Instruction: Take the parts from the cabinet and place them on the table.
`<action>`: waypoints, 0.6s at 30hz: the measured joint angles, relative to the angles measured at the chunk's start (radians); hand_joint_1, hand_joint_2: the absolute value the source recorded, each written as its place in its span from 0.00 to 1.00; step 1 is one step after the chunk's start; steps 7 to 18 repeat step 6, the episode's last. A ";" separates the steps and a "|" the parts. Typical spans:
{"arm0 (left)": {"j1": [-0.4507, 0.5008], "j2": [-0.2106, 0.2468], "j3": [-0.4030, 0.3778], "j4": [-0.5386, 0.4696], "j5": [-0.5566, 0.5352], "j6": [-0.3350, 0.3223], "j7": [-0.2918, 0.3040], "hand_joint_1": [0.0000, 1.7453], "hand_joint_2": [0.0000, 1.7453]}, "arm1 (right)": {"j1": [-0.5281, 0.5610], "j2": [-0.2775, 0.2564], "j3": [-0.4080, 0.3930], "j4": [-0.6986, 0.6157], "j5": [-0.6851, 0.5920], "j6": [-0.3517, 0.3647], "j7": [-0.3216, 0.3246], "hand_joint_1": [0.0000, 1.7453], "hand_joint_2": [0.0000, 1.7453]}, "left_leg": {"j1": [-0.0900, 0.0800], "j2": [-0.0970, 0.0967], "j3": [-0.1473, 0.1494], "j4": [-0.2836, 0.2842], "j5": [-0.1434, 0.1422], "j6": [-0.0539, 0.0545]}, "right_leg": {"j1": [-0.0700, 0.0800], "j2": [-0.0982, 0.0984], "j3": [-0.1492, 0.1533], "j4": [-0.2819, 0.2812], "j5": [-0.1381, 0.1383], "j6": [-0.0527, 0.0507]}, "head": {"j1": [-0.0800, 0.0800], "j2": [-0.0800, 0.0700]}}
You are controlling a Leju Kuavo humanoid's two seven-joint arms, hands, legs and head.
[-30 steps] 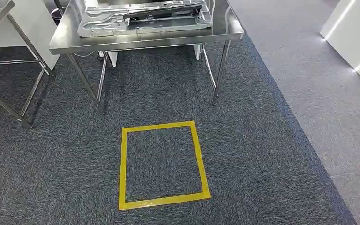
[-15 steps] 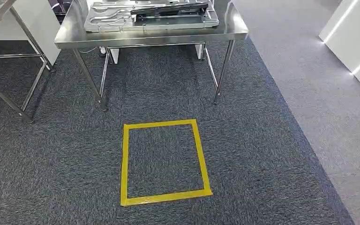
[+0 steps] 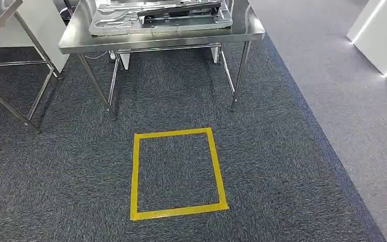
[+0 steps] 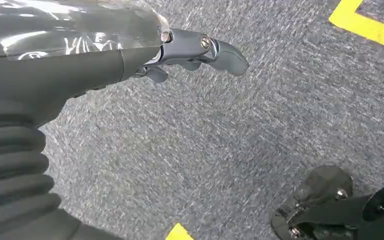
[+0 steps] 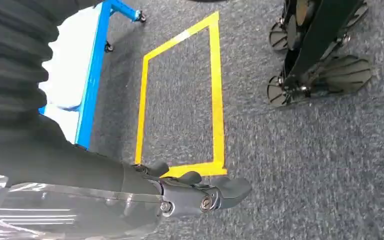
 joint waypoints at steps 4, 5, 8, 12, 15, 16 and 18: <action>0.014 -0.005 0.034 -0.006 0.000 -0.015 0.028 0.00 1.00 | 0.009 -0.005 0.056 -0.008 -0.071 -0.004 -0.005 0.00 1.00 | 0.000 0.000 0.000 0.000 0.000 0.000 | 0.000 0.000 0.000 0.000 0.000 0.000 | 0.000 0.000; 0.019 -0.006 0.044 -0.009 0.000 -0.020 0.036 0.00 0.00 | 0.012 -0.006 0.071 -0.009 -0.088 -0.006 -0.006 0.00 0.00 | 0.000 0.000 0.000 0.000 0.000 0.000 | 0.000 0.000 0.000 0.000 0.000 0.000 | 0.000 0.000; 0.024 -0.008 0.055 -0.012 0.000 -0.024 0.045 0.00 0.00 | 0.016 -0.006 0.090 -0.012 -0.109 -0.006 -0.006 0.00 0.00 | 0.000 0.000 0.000 0.000 0.000 0.000 | 0.000 0.000 0.000 0.000 0.000 0.000 | 0.000 0.000; 0.024 -0.008 0.055 -0.012 0.000 -0.024 0.045 0.00 0.00 | 0.016 -0.006 0.090 -0.012 -0.109 -0.006 -0.006 0.00 0.00 | 0.000 0.000 0.000 0.000 0.000 0.000 | 0.000 0.000 0.000 0.000 0.000 0.000 | 0.000 0.000; 0.024 -0.008 0.055 -0.012 0.000 -0.024 0.045 0.00 0.00 | 0.016 -0.006 0.090 -0.012 -0.109 -0.006 -0.006 0.00 0.00 | 0.000 0.000 0.000 0.000 0.000 0.000 | 0.000 0.000 0.000 0.000 0.000 0.000 | 0.000 0.000; 0.024 -0.008 0.055 -0.012 0.000 -0.024 0.045 0.00 0.00 | 0.016 -0.006 0.090 -0.012 -0.109 -0.006 -0.006 0.00 0.00 | 0.000 0.000 0.000 0.000 0.000 0.000 | 0.000 0.000 0.000 0.000 0.000 0.000 | 0.000 0.000; 0.024 -0.008 0.055 -0.012 0.000 -0.024 0.045 0.00 0.00 | 0.016 -0.006 0.090 -0.012 -0.109 -0.006 -0.006 0.00 0.00 | 0.000 0.000 0.000 0.000 0.000 0.000 | 0.000 0.000 0.000 0.000 0.000 0.000 | 0.000 0.000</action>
